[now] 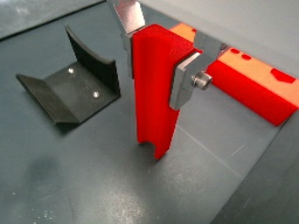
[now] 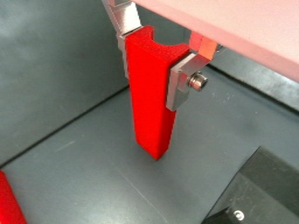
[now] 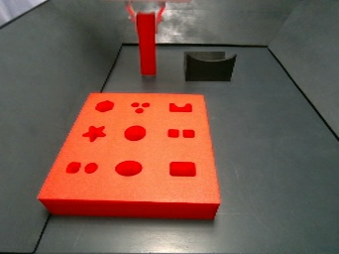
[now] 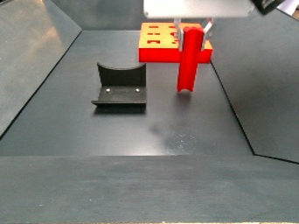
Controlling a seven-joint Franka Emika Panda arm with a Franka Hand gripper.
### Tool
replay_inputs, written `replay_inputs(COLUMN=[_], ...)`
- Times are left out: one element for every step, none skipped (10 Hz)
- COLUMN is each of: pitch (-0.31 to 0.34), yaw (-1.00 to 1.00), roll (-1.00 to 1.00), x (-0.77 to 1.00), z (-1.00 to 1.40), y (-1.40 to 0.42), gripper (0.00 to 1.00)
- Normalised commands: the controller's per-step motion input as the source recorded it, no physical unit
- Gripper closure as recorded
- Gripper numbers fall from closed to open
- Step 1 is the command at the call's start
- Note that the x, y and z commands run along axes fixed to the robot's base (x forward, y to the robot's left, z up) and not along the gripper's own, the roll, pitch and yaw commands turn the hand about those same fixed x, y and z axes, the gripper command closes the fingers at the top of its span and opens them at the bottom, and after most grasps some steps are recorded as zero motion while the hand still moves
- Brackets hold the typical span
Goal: Pick up the arch object. Move up. Rotate the arch object. Move to above the board. Insert the arch object.
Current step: Rotate the arch object.
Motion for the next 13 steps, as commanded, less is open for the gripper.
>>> replay_inputs(pitch=[-0.055,-0.046,-0.046,-0.044,-0.044,-0.045,-0.045,-0.045,-0.045,-0.045,-0.044,-0.031,0.015], yaw=[-0.05,-0.05,-0.05,-0.05,-0.05,-0.05,-0.05,-0.05,-0.05,-0.05,-0.04,-0.04,-0.04], roll=[-0.21,-0.22,-0.22,-0.22,-0.22,-0.22,-0.22,-0.22,-0.22,-0.02,-0.02,-0.02,-0.02], x=[0.02,0.0,0.0,0.0,0.0,0.0,0.0,0.0,0.0,0.0,0.0,-0.01,-0.04], z=[-0.24,-0.11,-0.11,-0.11,-0.11,-0.11,-0.11,-0.11,-0.11,0.0,1.0,1.0,1.0], y=[0.01,0.01,0.01,0.01,0.01,0.01,0.01,0.01,0.01,0.0,0.0,0.0,0.01], gripper=[1.0,1.0,1.0,1.0,1.0,1.0,1.0,1.0,1.0,0.0,0.0,0.0,0.0])
